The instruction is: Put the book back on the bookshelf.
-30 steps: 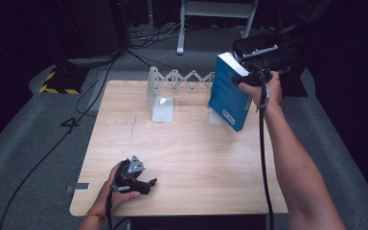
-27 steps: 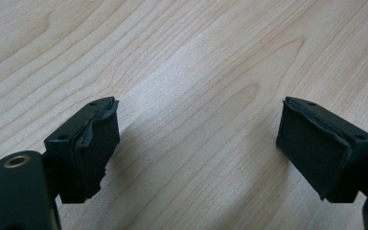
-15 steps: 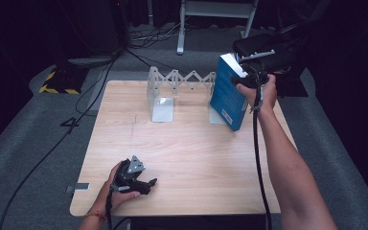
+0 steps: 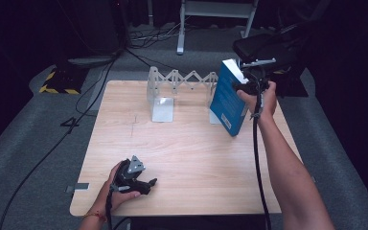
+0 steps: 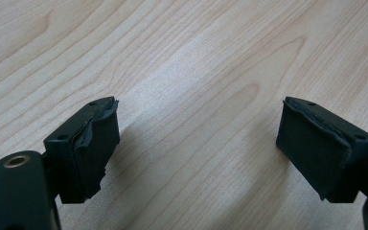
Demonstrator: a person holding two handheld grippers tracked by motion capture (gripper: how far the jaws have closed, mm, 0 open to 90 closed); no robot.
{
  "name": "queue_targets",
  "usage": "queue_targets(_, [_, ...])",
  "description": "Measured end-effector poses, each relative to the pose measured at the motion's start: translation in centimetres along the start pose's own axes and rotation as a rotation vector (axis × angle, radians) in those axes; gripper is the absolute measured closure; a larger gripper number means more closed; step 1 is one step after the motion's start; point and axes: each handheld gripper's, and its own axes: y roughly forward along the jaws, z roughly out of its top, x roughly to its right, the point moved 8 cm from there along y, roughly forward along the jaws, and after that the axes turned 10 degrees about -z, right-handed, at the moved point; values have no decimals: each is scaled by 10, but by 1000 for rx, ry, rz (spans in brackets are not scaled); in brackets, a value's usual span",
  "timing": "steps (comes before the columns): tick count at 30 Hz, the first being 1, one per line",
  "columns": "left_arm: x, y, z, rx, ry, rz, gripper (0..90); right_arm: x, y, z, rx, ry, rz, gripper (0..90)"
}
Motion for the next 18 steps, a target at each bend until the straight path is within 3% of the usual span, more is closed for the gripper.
queue_targets(7, [0, 0, 0, 1, -2, -4, 152, 2, -9, -12, -25, -29, 45, 594])
queue_targets(10, [0, 0, 0, 0, 1, -2, 151, 3, -11, -13, -43, -63, 68, 586])
queue_targets(18, [0, 0, 0, 1, 0, -7, 151, 0, -5, -10, -91, -123, 91, 523])
